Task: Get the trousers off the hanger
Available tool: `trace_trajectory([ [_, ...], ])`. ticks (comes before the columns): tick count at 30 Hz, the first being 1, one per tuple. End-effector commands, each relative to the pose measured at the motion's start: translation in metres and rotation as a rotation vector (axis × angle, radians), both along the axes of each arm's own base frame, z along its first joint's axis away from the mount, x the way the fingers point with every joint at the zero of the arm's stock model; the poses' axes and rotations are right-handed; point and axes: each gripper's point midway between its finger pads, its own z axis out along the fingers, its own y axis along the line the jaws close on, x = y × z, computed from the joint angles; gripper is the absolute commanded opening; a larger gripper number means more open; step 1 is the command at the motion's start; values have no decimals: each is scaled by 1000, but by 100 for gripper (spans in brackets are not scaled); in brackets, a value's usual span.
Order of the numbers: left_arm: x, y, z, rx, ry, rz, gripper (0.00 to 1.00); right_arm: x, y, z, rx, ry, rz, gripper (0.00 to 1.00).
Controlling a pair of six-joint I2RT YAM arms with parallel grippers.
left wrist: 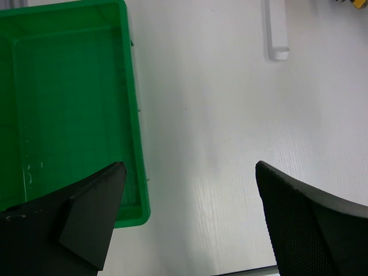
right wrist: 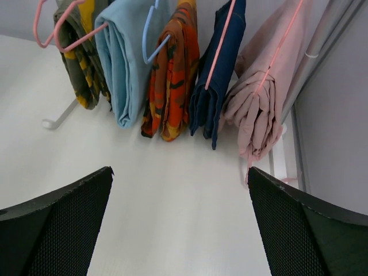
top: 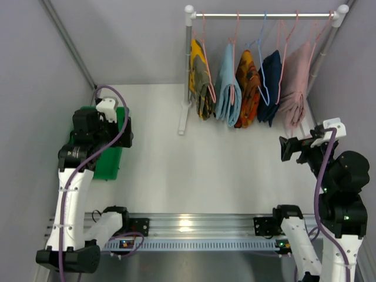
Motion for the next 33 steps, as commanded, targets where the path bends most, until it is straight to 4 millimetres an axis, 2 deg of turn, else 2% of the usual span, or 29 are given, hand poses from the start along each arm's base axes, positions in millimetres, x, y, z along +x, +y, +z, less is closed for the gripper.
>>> trace_trajectory([
  [1,1,-3,11,3,-53,-24,99,-8,10,34,-14,-80,62,100],
  [5,-2,-9,5,-23,-35,-50,99,-2,22,60,-7,-98,130,100],
  [7,-1,-11,8,-28,-59,-58,99,9,29,66,4,-81,172,100],
  [8,-2,-11,10,-29,-70,-62,99,9,33,77,9,-99,195,99],
  [9,-2,-12,13,-26,-80,-67,99,18,39,77,22,-75,234,99],
  [11,-1,-10,17,-12,-92,-69,99,22,49,95,47,-99,285,99],
  [13,0,-7,20,2,-101,-61,99,39,58,101,87,-77,335,99],
  [14,0,-6,19,6,-103,-58,99,41,61,117,91,-117,355,98],
  [15,1,-5,17,12,-97,-55,99,54,65,118,104,-100,383,97],
  [16,1,-5,15,12,-92,-55,99,58,70,124,142,-94,398,95],
  [17,1,-5,12,13,-85,-52,99,57,74,143,145,-135,418,94],
  [19,1,-4,6,14,-67,-43,99,72,91,148,182,-108,481,92],
  [20,1,-3,5,15,-64,-42,99,70,97,165,180,-143,498,92],
  [21,2,-3,4,15,-64,-37,99,83,112,161,190,-112,527,91],
  [22,2,-2,3,12,-61,-27,99,88,121,164,172,-113,544,89],
  [23,3,-2,3,10,-61,-28,99,85,129,180,163,-145,561,89],
  [24,3,-3,2,4,-63,-26,99,95,152,172,160,-109,607,88],
  [26,3,-3,-2,-5,-56,-15,99,103,164,183,180,-126,609,86],
  [27,4,-3,-3,-6,-54,-14,99,118,178,175,189,-93,624,84],
  [28,3,-2,-5,-8,-49,-11,99,124,186,175,206,-79,633,83],
  [29,4,-2,-5,-6,-48,-10,99,126,191,184,217,-97,641,81],
  [30,3,-1,-8,0,-39,-7,99,141,203,175,223,-66,648,79],
  [32,3,1,-11,12,-30,-1,99,151,211,186,271,-80,652,74],
  [33,3,2,-12,16,-24,0,99,172,219,174,281,-47,632,73],
])
